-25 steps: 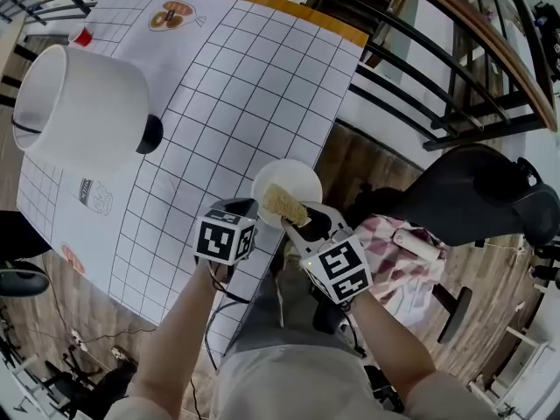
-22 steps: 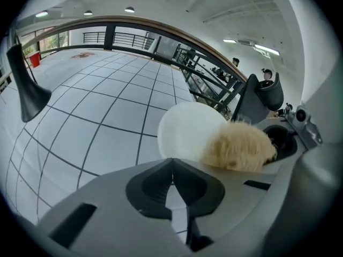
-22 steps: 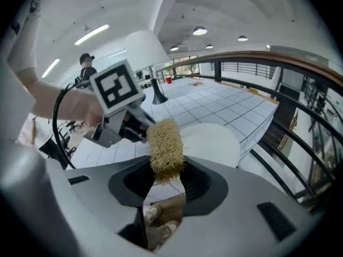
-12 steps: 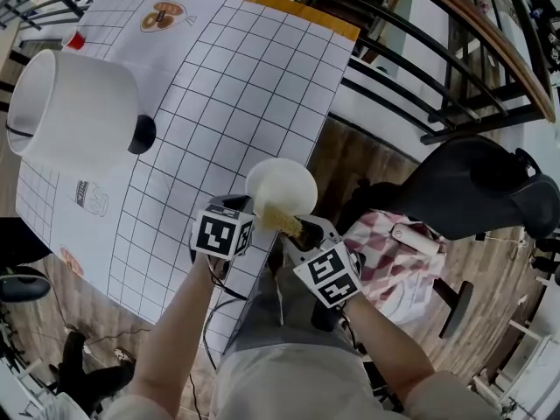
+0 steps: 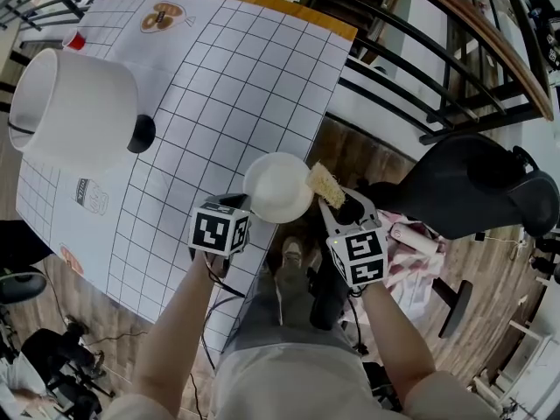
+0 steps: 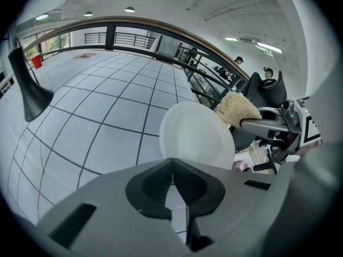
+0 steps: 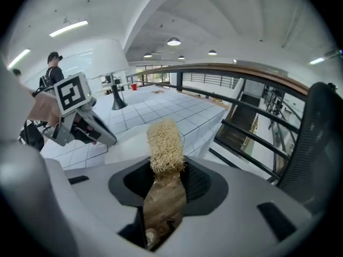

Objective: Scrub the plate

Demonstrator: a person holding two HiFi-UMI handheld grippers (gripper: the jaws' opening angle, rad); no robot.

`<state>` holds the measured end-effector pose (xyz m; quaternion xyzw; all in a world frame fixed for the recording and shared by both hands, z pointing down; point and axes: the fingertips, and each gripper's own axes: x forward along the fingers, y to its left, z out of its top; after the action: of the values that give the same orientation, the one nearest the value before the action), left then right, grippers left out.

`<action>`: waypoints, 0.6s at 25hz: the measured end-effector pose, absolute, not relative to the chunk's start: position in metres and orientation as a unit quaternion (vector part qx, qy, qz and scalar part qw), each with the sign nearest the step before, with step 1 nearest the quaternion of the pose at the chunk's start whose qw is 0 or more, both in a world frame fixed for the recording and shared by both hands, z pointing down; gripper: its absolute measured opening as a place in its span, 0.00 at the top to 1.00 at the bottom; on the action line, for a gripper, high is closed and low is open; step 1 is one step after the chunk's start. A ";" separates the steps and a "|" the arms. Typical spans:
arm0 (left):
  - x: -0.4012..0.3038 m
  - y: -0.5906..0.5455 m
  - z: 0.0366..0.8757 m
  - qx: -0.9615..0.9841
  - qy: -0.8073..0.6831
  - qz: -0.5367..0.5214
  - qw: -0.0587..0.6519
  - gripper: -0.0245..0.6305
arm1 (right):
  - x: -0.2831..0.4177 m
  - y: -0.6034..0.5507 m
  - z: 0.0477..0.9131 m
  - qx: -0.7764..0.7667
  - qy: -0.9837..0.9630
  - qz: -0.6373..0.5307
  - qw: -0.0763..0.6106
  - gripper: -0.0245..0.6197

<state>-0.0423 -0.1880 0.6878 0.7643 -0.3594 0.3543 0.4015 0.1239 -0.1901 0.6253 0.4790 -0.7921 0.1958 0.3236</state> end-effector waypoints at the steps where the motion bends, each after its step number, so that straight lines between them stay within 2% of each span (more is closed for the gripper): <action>1: -0.043 -0.187 0.688 0.760 -0.366 0.346 0.411 0.94 | 0.130 -0.194 0.624 0.495 -0.786 0.197 0.315 0.75; 4: -0.050 -0.184 0.687 0.747 -0.385 0.330 0.430 0.94 | 0.143 -0.194 0.634 0.525 -0.762 0.227 0.304 0.75; 8: -0.060 -0.174 0.682 0.737 -0.402 0.339 0.425 0.94 | 0.128 -0.179 0.653 0.495 -0.768 0.256 0.316 0.75; 15: -0.086 -0.168 0.651 0.735 -0.459 0.284 0.411 0.94 | 0.115 -0.175 0.634 0.494 -0.777 0.228 0.316 0.75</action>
<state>-0.0863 -0.1682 0.6510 0.7348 -0.4591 0.2840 0.4107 0.1149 -0.1748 0.6345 0.4943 -0.7772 0.2282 0.3156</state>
